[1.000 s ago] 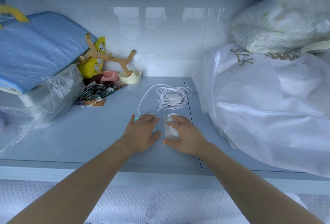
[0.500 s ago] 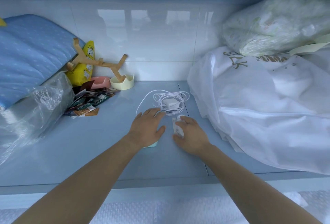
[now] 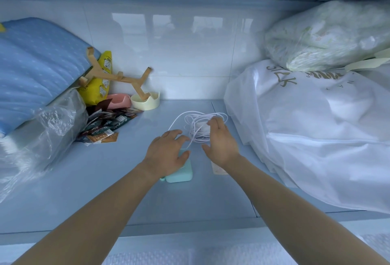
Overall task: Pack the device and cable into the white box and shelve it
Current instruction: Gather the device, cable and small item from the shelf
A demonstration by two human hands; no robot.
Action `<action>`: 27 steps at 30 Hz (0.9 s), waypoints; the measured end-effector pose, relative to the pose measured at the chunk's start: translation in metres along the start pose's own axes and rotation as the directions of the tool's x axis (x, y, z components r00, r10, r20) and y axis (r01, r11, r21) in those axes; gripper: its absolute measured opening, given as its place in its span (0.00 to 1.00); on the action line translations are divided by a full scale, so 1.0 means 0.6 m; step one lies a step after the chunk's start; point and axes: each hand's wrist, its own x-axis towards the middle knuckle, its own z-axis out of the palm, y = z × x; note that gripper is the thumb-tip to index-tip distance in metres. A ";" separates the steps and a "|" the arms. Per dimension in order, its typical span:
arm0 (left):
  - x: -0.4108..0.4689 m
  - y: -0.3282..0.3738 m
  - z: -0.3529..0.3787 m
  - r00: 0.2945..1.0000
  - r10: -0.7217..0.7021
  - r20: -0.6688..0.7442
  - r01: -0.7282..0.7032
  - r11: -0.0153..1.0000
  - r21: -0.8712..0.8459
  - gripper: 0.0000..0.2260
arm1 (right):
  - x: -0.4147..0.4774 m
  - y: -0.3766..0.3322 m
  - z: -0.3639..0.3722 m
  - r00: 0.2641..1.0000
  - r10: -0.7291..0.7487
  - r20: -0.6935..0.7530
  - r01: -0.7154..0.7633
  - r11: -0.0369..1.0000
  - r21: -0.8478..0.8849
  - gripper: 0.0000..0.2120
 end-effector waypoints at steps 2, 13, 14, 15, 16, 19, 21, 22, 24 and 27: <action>0.000 -0.007 -0.004 1.000 -0.007 0.003 0.007 1.000 0.001 0.20 | 0.013 -0.002 0.004 1.000 0.017 -0.017 -0.017 1.000 0.017 0.30; 0.048 -0.020 -0.013 1.000 0.007 0.029 -0.008 0.999 0.042 0.27 | 0.057 0.025 0.024 0.978 -0.002 0.210 0.010 0.999 -0.034 0.44; 0.053 -0.018 -0.010 1.000 0.015 0.025 -0.016 0.999 0.034 0.29 | 0.056 0.027 0.027 0.980 -0.017 0.197 0.023 0.999 -0.030 0.40; 0.058 -0.015 -0.008 1.000 0.025 0.018 -0.026 0.999 0.022 0.30 | 0.054 0.029 0.029 0.983 -0.036 0.181 0.044 0.998 -0.037 0.35; 0.064 -0.011 -0.005 0.999 0.040 0.010 -0.040 0.999 0.011 0.32 | 0.051 0.031 0.030 0.985 -0.053 0.163 0.061 0.997 -0.043 0.30; 0.085 0.004 0.004 0.995 0.094 0.020 -0.094 0.996 0.005 0.37 | 0.041 0.038 0.030 0.988 -0.085 0.126 0.086 0.996 -0.007 0.24; 0.100 0.018 0.010 0.993 0.099 0.063 -0.099 0.995 -0.001 0.39 | 0.032 0.041 0.024 0.987 -0.097 0.127 0.094 0.995 0.032 0.24; 0.107 0.024 0.013 0.991 0.088 0.098 -0.089 0.996 0.000 0.38 | 0.029 0.043 0.020 0.986 -0.103 0.129 0.096 0.994 0.057 0.25; 0.119 0.031 0.017 0.982 0.062 0.180 -0.068 0.997 0.027 0.35 | 0.021 0.046 0.013 0.986 -0.105 0.132 0.091 0.990 0.108 0.26; 0.123 0.032 0.021 0.976 0.034 0.216 -0.055 0.994 0.090 0.29 | 0.005 0.055 0.005 0.984 -0.081 0.158 0.063 0.991 0.119 0.28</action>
